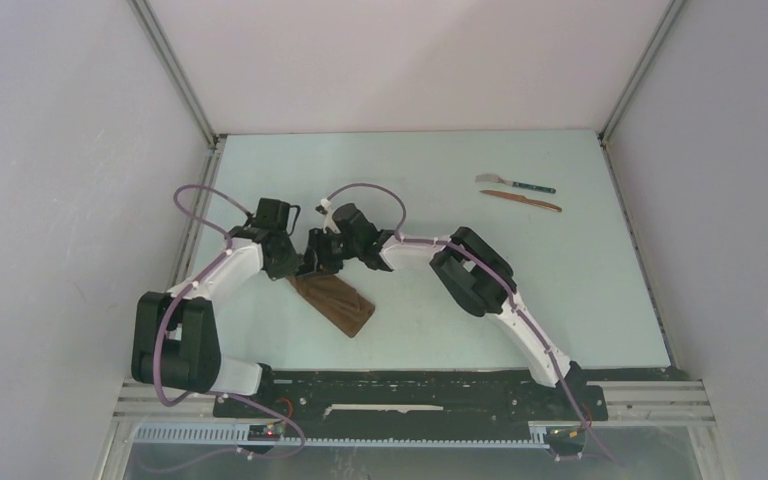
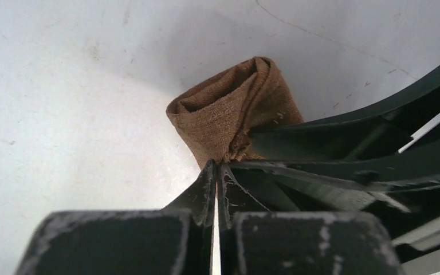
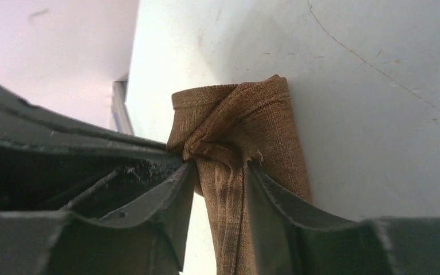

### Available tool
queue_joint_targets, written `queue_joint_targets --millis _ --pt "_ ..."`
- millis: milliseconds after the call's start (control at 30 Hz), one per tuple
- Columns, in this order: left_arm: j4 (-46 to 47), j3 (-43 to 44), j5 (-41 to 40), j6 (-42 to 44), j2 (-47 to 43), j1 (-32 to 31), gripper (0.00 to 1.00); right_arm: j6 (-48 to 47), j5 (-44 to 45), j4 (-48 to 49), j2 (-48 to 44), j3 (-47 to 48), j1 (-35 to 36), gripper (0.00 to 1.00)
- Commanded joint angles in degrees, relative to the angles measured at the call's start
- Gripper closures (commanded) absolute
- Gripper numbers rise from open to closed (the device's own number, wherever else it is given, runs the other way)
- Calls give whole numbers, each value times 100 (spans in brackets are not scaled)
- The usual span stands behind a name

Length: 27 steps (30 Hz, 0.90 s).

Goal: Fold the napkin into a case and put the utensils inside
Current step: Smooth out the smaller rectangle-folded napkin at the center of the board.

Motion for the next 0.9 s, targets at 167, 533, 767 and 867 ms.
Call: queue_joint_targets --millis 167,533,767,867 --pt "321 -193 135 -260 -241 147 100 801 -1294 1706 -446 -912 -219 45" --pt "273 -320 110 -252 -459 176 100 1037 -1162 1610 -87 -464 -386 72" --pt "251 -279 132 -234 -515 176 100 925 -1164 1151 330 161 -356 67" --pt "260 -238 168 -225 -475 176 100 937 -1206 1005 507 480 -306 70"
